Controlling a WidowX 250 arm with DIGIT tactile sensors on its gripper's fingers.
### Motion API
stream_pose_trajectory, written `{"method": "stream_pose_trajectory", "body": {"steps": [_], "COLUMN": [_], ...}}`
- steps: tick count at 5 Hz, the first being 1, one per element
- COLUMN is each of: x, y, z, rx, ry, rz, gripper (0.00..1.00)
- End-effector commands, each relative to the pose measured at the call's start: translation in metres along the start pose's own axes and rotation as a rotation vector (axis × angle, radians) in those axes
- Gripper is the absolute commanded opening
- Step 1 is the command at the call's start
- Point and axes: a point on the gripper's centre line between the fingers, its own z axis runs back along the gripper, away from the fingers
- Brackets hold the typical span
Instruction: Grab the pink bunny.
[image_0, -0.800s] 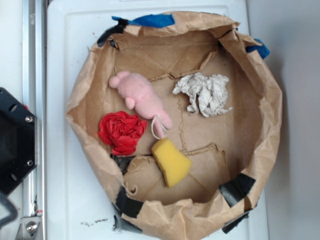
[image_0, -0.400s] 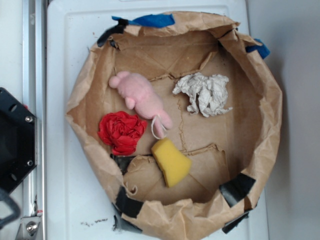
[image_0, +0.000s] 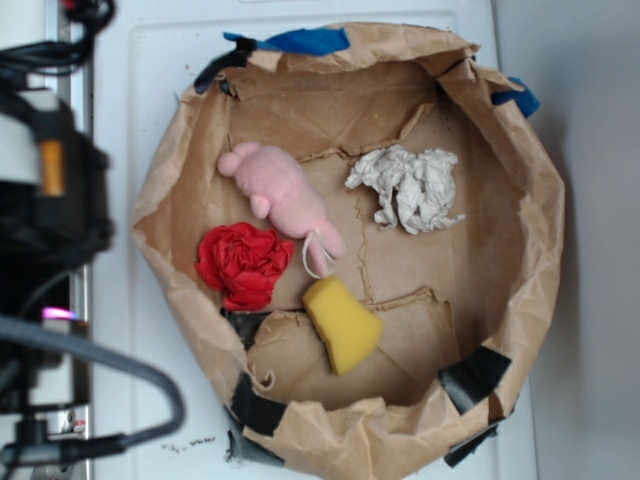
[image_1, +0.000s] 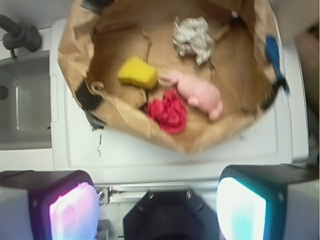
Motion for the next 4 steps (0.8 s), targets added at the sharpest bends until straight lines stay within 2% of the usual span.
{"method": "stream_pose_trajectory", "body": {"steps": [1,2,3,4], "x": [0.048,0.065,0.075,0.075], "y": [0.010,0.011,0.015,0.015], "z": [-0.014,-0.016,-0.009,-0.009], "rx": [-0.058,-0.047,-0.075,-0.075], "ry": [-0.051,-0.146,-0.191,-0.191], "rz": [-0.365,-0.476,-0.536,-0.536], "gripper": [1.00,1.00,1.00,1.00]}}
